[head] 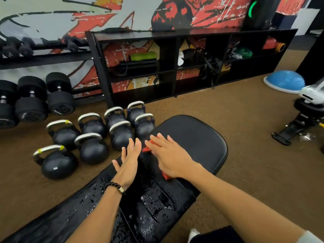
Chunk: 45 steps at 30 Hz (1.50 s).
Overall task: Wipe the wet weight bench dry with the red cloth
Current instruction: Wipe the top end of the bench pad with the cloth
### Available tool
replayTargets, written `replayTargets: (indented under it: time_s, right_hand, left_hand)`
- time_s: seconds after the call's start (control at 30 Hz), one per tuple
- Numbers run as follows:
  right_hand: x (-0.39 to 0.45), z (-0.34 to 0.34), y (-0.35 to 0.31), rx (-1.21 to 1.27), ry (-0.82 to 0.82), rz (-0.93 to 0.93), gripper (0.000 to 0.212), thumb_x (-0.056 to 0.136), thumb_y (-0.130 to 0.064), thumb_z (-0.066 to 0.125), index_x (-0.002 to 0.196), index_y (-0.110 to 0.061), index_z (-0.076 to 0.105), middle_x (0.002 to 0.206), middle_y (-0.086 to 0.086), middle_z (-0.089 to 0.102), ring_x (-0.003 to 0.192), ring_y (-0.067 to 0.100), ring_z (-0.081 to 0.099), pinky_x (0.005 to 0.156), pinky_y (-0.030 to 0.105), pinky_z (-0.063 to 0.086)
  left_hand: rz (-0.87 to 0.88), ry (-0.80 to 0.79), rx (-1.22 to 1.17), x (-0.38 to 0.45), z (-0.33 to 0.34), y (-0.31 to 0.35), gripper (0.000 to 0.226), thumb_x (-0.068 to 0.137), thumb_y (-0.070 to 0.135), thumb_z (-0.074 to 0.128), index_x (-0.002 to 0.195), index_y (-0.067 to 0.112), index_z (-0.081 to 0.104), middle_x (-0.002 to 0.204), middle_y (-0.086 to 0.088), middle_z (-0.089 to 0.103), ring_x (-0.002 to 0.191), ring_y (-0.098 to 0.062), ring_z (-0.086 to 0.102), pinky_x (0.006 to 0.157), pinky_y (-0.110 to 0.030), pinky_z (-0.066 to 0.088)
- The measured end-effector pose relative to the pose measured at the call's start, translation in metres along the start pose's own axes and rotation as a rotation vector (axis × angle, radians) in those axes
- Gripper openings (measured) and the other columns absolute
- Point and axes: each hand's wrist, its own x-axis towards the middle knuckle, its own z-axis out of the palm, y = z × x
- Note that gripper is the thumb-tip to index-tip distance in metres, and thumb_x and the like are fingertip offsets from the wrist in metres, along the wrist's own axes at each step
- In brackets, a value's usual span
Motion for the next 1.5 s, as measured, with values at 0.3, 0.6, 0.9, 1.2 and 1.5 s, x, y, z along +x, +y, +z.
replayTargets:
  time_s: [0.3,0.6,0.9,1.2,1.5]
  right_hand:
    - [0.030,-0.028,0.080,-0.127,0.089,0.512,0.063,0.088,-0.023,0.048,0.148,-0.012,0.034,0.153,0.015,0.033,0.141,0.040,0.025,0.115,0.053,0.024]
    - [-0.037,-0.029,0.044,0.002,0.060,0.100,0.057,0.094,-0.008,0.046,0.150,-0.019,0.041,0.157,0.004,0.037,0.147,0.028,0.025,0.118,0.048,0.020]
    - [0.013,-0.026,0.055,-0.048,0.128,0.464,0.056,0.087,-0.019,0.048,0.142,-0.009,0.041,0.142,0.016,0.042,0.131,0.040,0.034,0.108,0.048,0.033]
    - [-0.089,-0.034,0.084,0.052,0.161,0.368,0.045,0.104,-0.015,0.040,0.147,-0.023,0.047,0.156,0.002,0.041,0.150,0.026,0.025,0.122,0.052,0.018]
    - [-0.097,-0.009,0.005,0.046,0.224,0.329,0.052,0.091,-0.011,0.040,0.141,-0.013,0.050,0.150,0.009,0.045,0.144,0.035,0.032,0.118,0.049,0.024]
  left_hand:
    - [-0.034,-0.033,-0.005,0.001,0.000,-0.001,0.056,0.086,0.078,0.017,0.138,0.059,0.007,0.161,0.024,-0.001,0.149,-0.003,-0.009,0.115,-0.047,-0.024]
    - [-0.051,-0.042,0.273,0.010,0.001,-0.003,0.103,0.064,0.094,0.023,0.155,0.045,0.013,0.162,0.024,-0.005,0.149,-0.008,-0.018,0.112,-0.051,-0.026]
    - [-0.076,-0.043,0.341,0.013,0.003,-0.005,0.104,0.064,0.094,0.028,0.154,0.046,0.008,0.162,0.025,-0.009,0.148,-0.010,-0.022,0.111,-0.054,-0.026]
    - [-0.021,-0.067,0.538,0.013,-0.001,-0.009,0.116,0.072,0.071,0.069,0.156,0.038,-0.004,0.163,0.016,-0.017,0.148,-0.018,-0.024,0.112,-0.058,-0.021]
    - [-0.029,-0.111,0.578,0.012,-0.002,-0.007,0.145,0.041,0.083,0.066,0.156,0.036,-0.008,0.163,0.014,-0.018,0.148,-0.019,-0.024,0.112,-0.061,-0.018]
